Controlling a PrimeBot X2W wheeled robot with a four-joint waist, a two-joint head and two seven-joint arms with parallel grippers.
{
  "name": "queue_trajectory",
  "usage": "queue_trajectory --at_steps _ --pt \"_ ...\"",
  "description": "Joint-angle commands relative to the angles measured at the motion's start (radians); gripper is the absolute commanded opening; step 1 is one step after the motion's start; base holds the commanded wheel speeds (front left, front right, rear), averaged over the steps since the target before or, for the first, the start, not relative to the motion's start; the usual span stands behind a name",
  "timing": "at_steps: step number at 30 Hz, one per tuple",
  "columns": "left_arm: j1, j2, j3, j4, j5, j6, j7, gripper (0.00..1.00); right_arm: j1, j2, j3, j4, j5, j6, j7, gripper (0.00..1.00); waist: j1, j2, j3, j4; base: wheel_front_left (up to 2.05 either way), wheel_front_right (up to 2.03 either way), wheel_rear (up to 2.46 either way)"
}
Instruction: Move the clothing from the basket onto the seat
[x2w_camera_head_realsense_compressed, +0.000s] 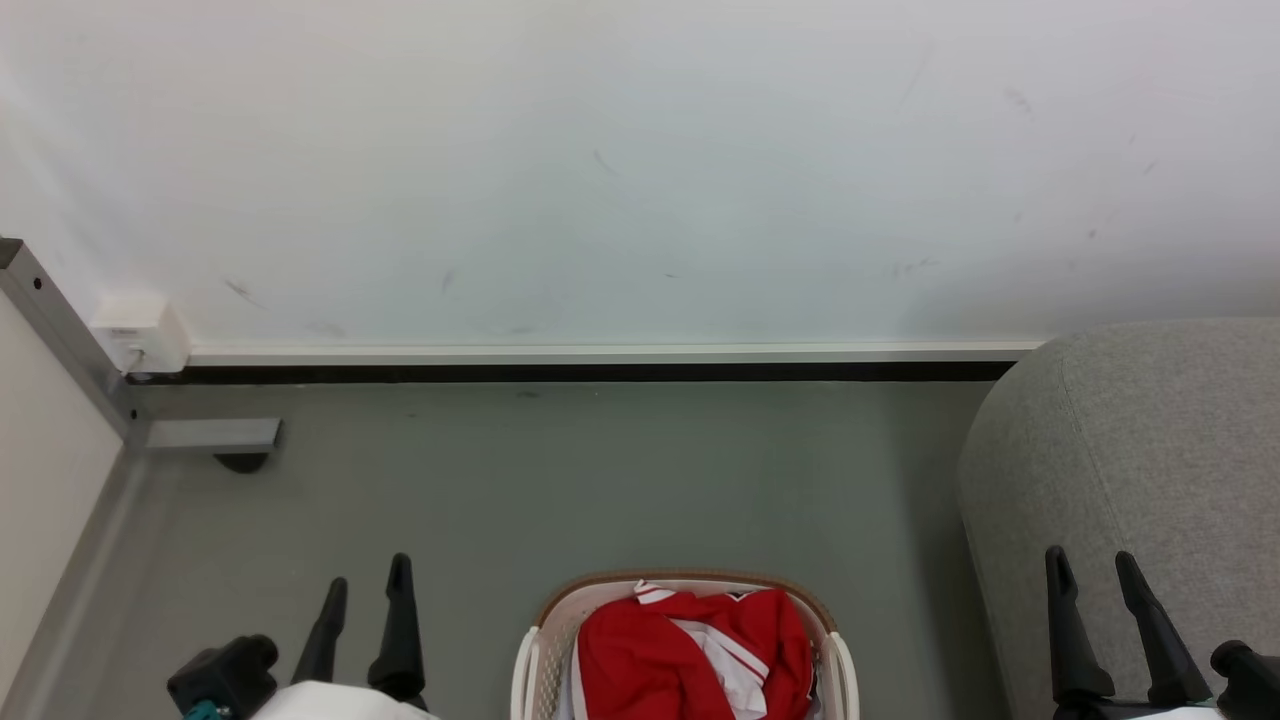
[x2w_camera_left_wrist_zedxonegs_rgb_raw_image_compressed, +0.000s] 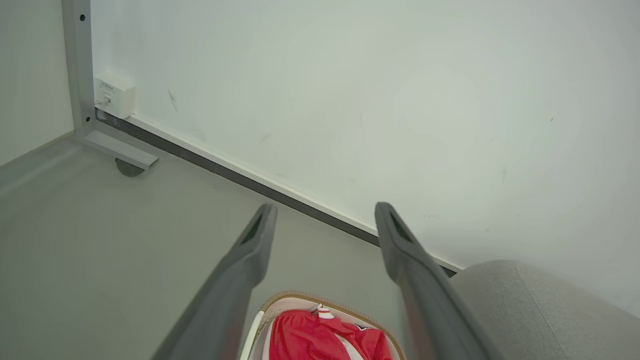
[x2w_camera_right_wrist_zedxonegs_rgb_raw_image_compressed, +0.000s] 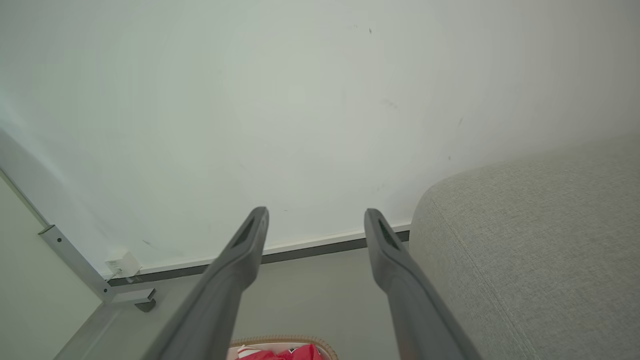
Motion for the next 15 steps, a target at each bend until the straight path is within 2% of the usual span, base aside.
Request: queue_trajectory --at_steps 1,15 --pt "0.002 0.009 0.005 -0.007 0.032 0.003 -0.014 1.00 0.003 -0.005 -0.006 -0.004 -0.021 -0.001 -0.010 1.00 0.0000 -0.0001 -0.001 0.001 0.00 0.00 0.00" --pt "0.011 0.010 0.003 -0.008 0.170 0.010 -0.045 1.00 0.013 -0.001 -0.027 0.048 -0.101 -0.002 -0.042 1.00 0.0000 -0.0001 -0.003 0.011 0.00 0.00 0.00"
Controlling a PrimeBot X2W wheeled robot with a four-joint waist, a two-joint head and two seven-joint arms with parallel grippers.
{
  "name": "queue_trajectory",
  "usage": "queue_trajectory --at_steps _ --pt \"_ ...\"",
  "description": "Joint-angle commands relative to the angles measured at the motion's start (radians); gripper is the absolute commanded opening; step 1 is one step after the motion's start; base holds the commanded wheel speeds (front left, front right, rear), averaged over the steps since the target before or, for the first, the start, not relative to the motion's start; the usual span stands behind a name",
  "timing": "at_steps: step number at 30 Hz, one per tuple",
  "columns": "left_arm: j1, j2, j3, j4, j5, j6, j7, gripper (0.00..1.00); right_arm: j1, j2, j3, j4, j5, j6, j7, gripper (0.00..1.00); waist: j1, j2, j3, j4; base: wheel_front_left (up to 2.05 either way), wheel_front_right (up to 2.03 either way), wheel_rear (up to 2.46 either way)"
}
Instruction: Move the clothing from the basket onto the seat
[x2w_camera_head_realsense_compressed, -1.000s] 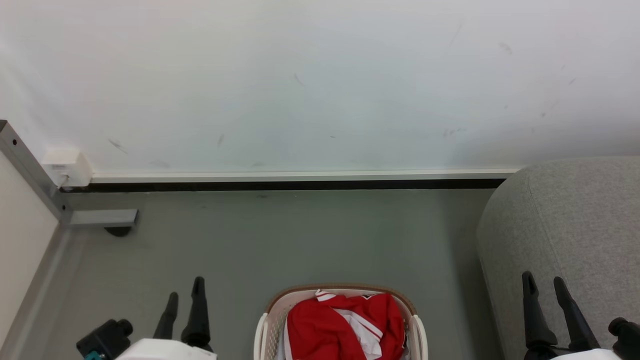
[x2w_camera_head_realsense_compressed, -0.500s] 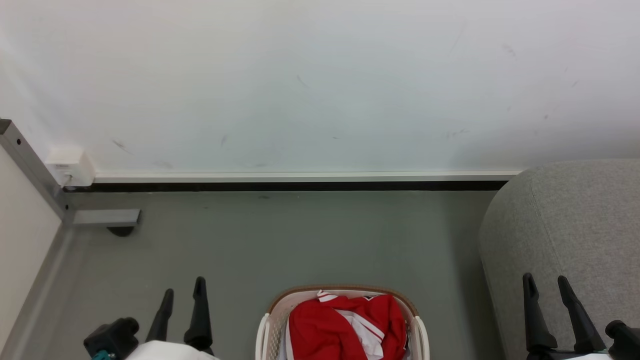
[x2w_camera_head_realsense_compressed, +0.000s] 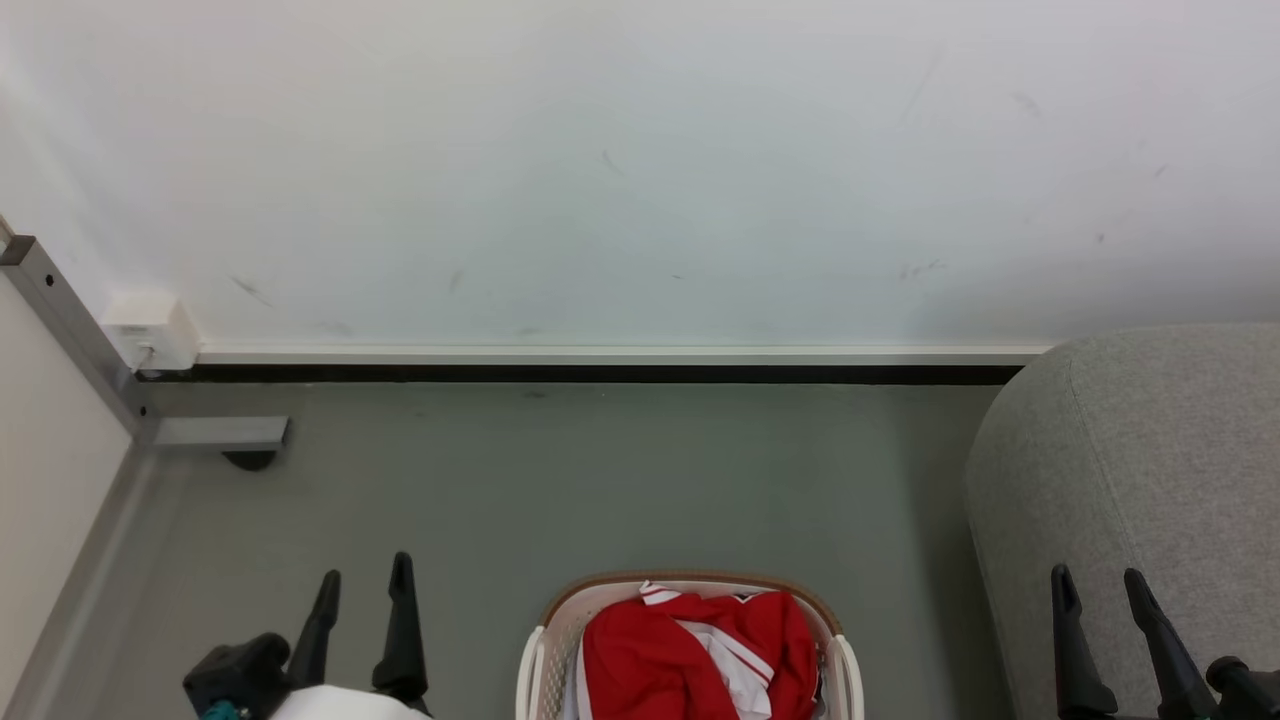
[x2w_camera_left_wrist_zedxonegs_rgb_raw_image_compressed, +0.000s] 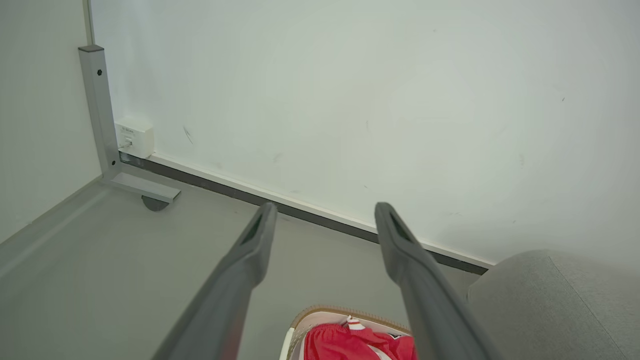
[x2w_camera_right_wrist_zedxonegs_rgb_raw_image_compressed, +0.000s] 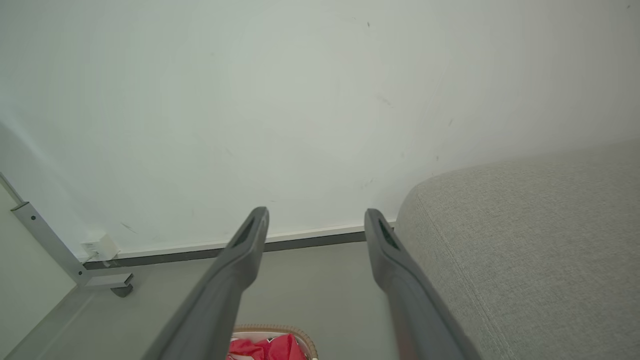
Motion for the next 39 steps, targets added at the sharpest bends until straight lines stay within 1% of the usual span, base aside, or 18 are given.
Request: queue_trajectory --at_steps 1,8,22,32,39 --pt "0.008 0.009 0.000 -0.006 0.037 0.004 -0.009 1.00 0.007 -0.002 -0.005 0.002 -0.026 -0.002 -0.009 1.00 0.0000 0.0000 0.000 0.001 0.00 0.00 0.00" --pt "0.011 0.009 0.000 -0.011 0.108 -0.003 -0.025 1.00 0.009 -0.001 -0.008 0.014 -0.058 -0.002 -0.024 1.00 0.0000 0.0000 -0.001 0.003 0.00 0.00 0.00" --pt "0.014 0.010 -0.006 0.007 0.218 -0.009 -0.049 1.00 0.012 -0.002 -0.004 0.058 -0.083 -0.002 -0.050 1.00 0.0000 0.0000 0.000 0.006 0.00 0.00 0.00" --pt "0.013 0.010 -0.006 0.010 0.262 -0.001 -0.065 1.00 0.015 -0.003 0.002 0.063 -0.122 -0.002 -0.067 1.00 0.0000 0.0000 -0.001 0.009 0.00 0.00 0.00" --pt "0.015 0.010 -0.006 0.018 0.243 0.000 -0.064 1.00 0.012 -0.002 -0.002 0.070 -0.094 -0.002 -0.065 1.00 0.0000 0.0000 0.001 0.009 0.00 0.00 0.00"
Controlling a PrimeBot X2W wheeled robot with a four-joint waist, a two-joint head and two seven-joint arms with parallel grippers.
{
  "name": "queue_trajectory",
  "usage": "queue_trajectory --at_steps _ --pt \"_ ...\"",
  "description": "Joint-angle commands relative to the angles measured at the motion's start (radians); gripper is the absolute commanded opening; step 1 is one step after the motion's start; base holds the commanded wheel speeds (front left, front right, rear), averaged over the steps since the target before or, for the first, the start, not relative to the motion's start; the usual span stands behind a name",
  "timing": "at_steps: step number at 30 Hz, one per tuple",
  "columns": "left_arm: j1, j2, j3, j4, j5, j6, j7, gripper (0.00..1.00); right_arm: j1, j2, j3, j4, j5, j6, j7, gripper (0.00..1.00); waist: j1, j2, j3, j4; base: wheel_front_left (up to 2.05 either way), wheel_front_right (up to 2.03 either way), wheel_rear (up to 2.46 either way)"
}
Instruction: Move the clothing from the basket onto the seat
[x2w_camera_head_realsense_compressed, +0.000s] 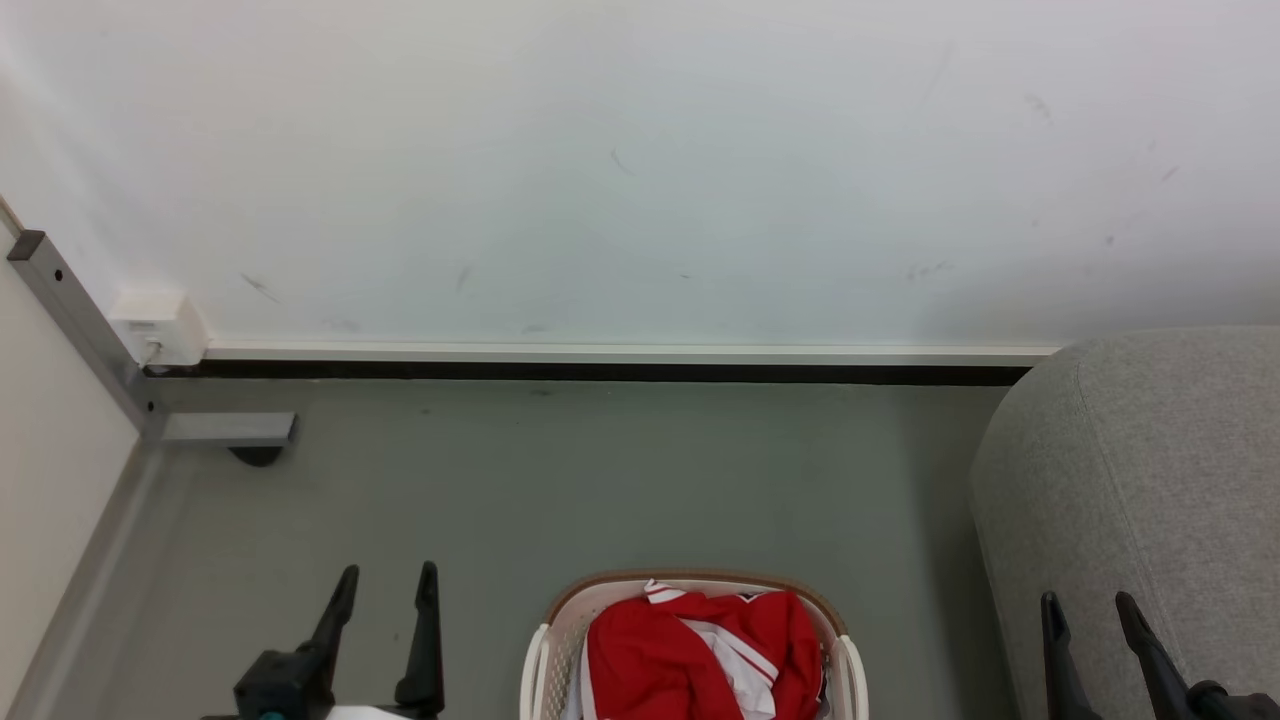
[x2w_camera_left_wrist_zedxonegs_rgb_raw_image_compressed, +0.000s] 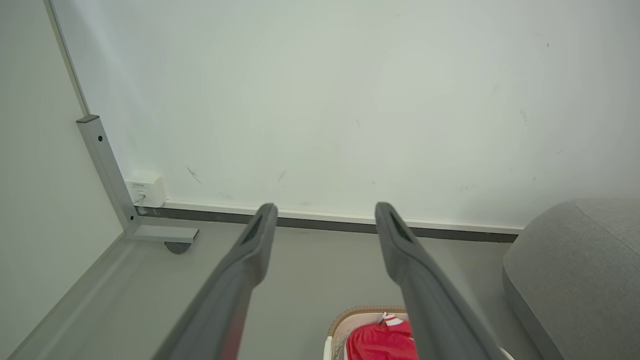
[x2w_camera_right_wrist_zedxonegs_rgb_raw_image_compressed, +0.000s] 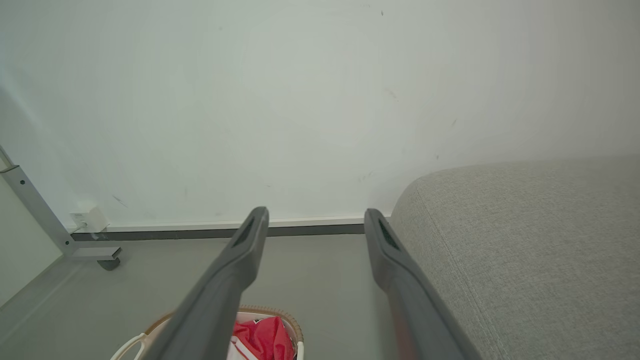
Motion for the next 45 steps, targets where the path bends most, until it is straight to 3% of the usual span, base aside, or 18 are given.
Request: queue_trajectory --at_steps 1,15,20,25,29,36,45 --pt "0.007 0.008 0.003 0.001 -0.005 0.002 -0.001 1.00 0.003 -0.003 -0.004 0.005 0.010 -0.002 -0.003 1.00 0.0000 0.0000 0.000 0.000 0.00 0.00 0.00" --pt "0.004 0.008 0.010 0.010 -0.014 -0.004 -0.001 1.00 -0.005 -0.003 0.000 0.008 0.030 -0.002 -0.002 1.00 0.0000 0.0000 0.006 -0.013 0.00 0.00 0.00" --pt "-0.009 0.007 0.011 0.012 -0.006 -0.013 -0.001 1.00 -0.019 -0.003 0.003 0.000 0.035 -0.002 -0.002 1.00 0.0000 0.0000 0.021 -0.050 0.00 0.00 0.00" --pt "-0.075 0.007 -0.012 0.032 0.019 -0.050 -0.001 1.00 -0.048 -0.003 -0.008 -0.019 0.025 -0.002 -0.002 1.00 0.0000 0.0000 0.069 -0.101 0.00 0.00 0.00" --pt "-0.155 0.007 -0.056 0.105 0.041 -0.087 -0.001 1.00 -0.069 -0.003 -0.019 -0.033 0.017 -0.002 -0.002 1.00 0.0000 0.0000 0.125 -0.140 0.00 0.00 0.00" --pt "-0.368 0.008 -0.158 0.302 0.067 -0.122 0.054 1.00 -0.138 -0.002 -0.020 -0.096 -0.001 -0.002 -0.002 1.00 0.0000 0.0000 0.325 -0.185 0.00 0.00 0.00" --pt "-0.596 0.008 -0.286 0.550 0.003 -0.111 0.195 1.00 -0.247 -0.002 -0.006 -0.184 -0.002 -0.002 -0.001 1.00 0.0000 0.0000 0.582 -0.202 0.00 0.00 0.00"
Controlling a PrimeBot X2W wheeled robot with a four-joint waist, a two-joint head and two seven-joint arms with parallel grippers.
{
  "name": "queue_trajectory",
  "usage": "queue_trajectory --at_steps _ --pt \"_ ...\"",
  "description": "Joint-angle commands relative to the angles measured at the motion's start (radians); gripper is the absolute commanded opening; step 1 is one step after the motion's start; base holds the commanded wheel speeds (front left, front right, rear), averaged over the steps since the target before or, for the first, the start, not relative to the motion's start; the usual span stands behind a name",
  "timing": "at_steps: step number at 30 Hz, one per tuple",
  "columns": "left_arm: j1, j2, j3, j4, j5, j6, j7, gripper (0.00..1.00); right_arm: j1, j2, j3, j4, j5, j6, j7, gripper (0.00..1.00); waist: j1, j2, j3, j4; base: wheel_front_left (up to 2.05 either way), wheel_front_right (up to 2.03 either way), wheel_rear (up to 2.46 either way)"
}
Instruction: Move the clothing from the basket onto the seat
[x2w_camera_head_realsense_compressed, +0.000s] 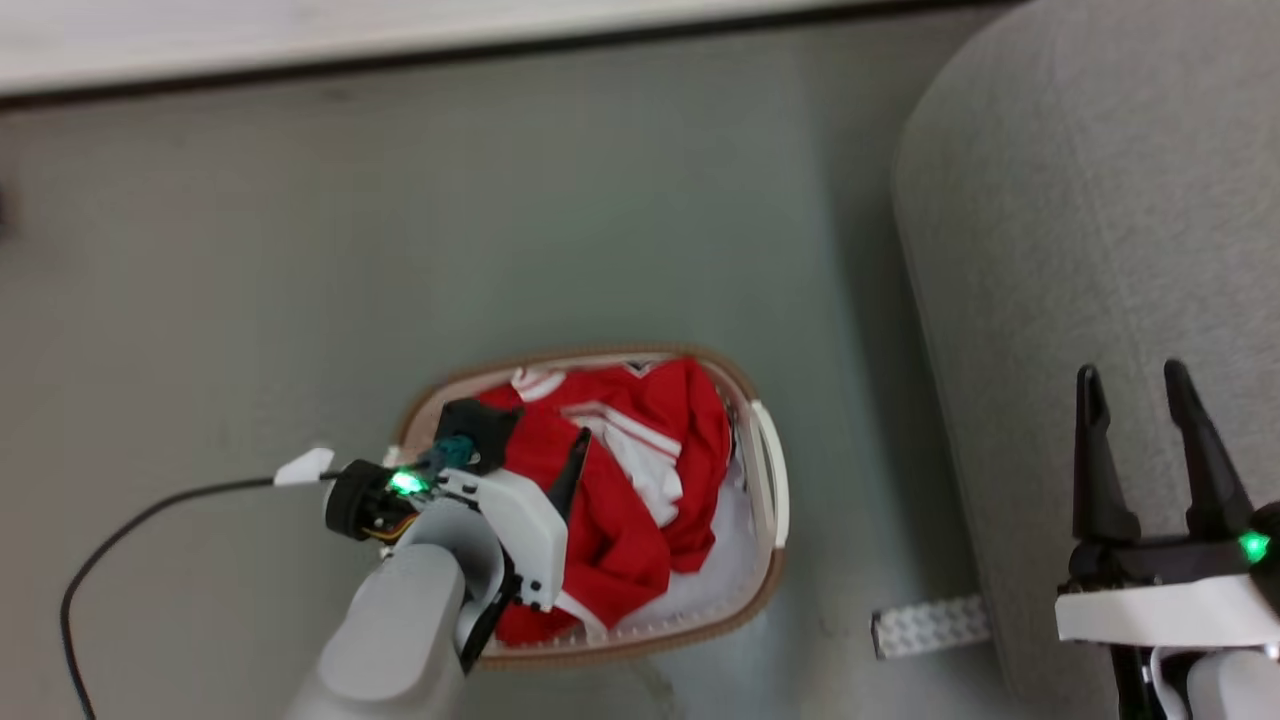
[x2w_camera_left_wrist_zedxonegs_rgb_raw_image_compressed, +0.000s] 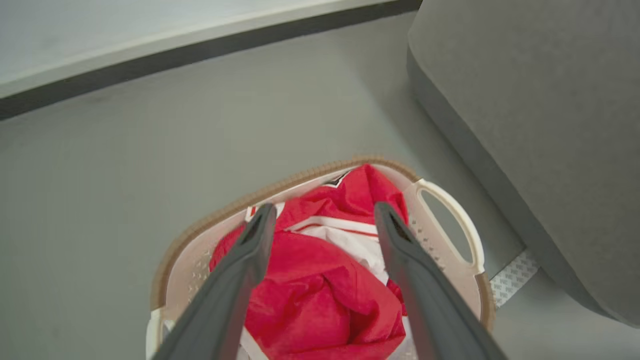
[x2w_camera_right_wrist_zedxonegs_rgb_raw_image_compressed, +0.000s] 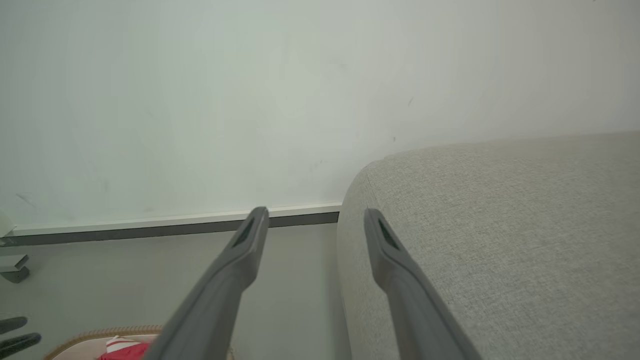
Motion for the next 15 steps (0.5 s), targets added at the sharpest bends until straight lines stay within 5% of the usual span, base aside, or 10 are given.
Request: queue_trajectory --at_steps 1,15 --pt "-0.031 0.008 -0.016 0.035 -0.037 0.009 0.020 1.00 -0.031 -0.002 -0.001 -0.018 0.017 -0.002 0.000 1.00 -0.0003 -0.0001 0.137 -0.020 0.00 0.00 0.00" --pt "-0.185 0.007 -0.152 0.227 -0.202 0.078 0.079 1.00 -0.106 -0.001 0.046 -0.103 0.048 -0.002 0.000 1.00 -0.0003 -0.0001 0.303 -0.061 0.00 0.00 0.00"
